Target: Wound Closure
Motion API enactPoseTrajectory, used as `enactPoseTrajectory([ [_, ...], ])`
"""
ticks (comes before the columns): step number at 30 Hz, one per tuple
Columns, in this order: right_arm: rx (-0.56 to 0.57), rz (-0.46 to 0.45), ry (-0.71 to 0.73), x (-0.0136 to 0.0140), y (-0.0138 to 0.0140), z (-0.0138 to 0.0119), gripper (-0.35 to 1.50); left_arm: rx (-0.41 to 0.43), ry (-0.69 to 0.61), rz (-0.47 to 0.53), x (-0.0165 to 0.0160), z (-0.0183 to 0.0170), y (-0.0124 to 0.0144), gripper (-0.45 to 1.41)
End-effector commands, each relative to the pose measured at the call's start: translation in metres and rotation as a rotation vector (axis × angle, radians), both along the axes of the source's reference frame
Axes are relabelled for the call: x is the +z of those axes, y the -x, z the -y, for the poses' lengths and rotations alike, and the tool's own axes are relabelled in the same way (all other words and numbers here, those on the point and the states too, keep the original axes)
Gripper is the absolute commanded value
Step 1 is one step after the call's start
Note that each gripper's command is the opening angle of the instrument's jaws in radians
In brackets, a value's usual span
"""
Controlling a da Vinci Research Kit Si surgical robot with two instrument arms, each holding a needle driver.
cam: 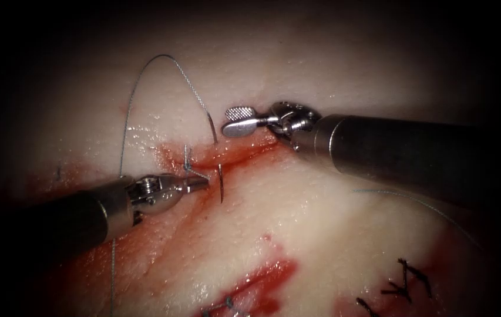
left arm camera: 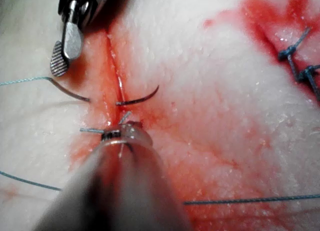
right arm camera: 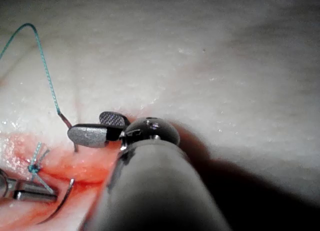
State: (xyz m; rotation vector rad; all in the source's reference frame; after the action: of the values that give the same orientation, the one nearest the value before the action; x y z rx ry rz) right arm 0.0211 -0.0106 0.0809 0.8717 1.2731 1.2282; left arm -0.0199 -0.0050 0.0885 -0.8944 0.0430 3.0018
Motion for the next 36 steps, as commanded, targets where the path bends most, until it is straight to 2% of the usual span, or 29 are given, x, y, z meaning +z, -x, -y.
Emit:
enactPoseTrajectory([
  [1, 0.006, -0.003, 0.005, 0.0002, -0.0001, -0.0011, 1.28, 0.005, 0.003, 0.003, 0.0004, -0.0005, 0.0006, 0.09],
  [4, 0.040, -0.021, 0.002, -0.0001, 0.0012, -0.0018, 1.20, 0.045, 0.072, 0.025, 0.0000, -0.0006, 0.0010, 0.09],
  [8, 0.053, -0.009, 0.013, 0.0004, 0.0019, -0.0020, 1.20, 0.055, 0.166, 0.077, -0.0011, -0.0013, 0.0015, 0.15],
  [13, 0.057, -0.007, 0.032, 0.0020, 0.0019, -0.0017, 1.20, 0.061, 0.255, 0.201, -0.0025, -0.0022, 0.0027, 0.10],
  [16, 0.057, -0.007, 0.040, 0.0025, 0.0019, -0.0015, 1.20, 0.095, 0.263, 0.228, -0.0026, -0.0020, 0.0032, 0.10],
  [22, 0.063, -0.007, 0.052, 0.0035, 0.0019, -0.0012, 1.20, 0.153, 0.291, 0.283, -0.0024, -0.0016, 0.0050, 0.24],
  [26, 0.064, -0.007, 0.053, 0.0035, 0.0019, -0.0012, 1.20, 0.172, 0.300, 0.294, -0.0023, -0.0016, 0.0053, 0.24],
  [29, 0.064, -0.007, 0.053, 0.0035, 0.0019, -0.0011, 1.20, 0.186, 0.309, 0.299, -0.0022, -0.0017, 0.0055, 0.36],
  [33, 0.064, -0.007, 0.054, 0.0035, 0.0019, -0.0011, 1.18, 0.195, 0.318, 0.300, -0.0019, -0.0017, 0.0057, 0.37],
  [36, 0.064, -0.006, 0.054, 0.0036, 0.0019, -0.0011, 1.16, 0.199, 0.316, 0.285, -0.0016, -0.0017, 0.0058, 0.51],
])
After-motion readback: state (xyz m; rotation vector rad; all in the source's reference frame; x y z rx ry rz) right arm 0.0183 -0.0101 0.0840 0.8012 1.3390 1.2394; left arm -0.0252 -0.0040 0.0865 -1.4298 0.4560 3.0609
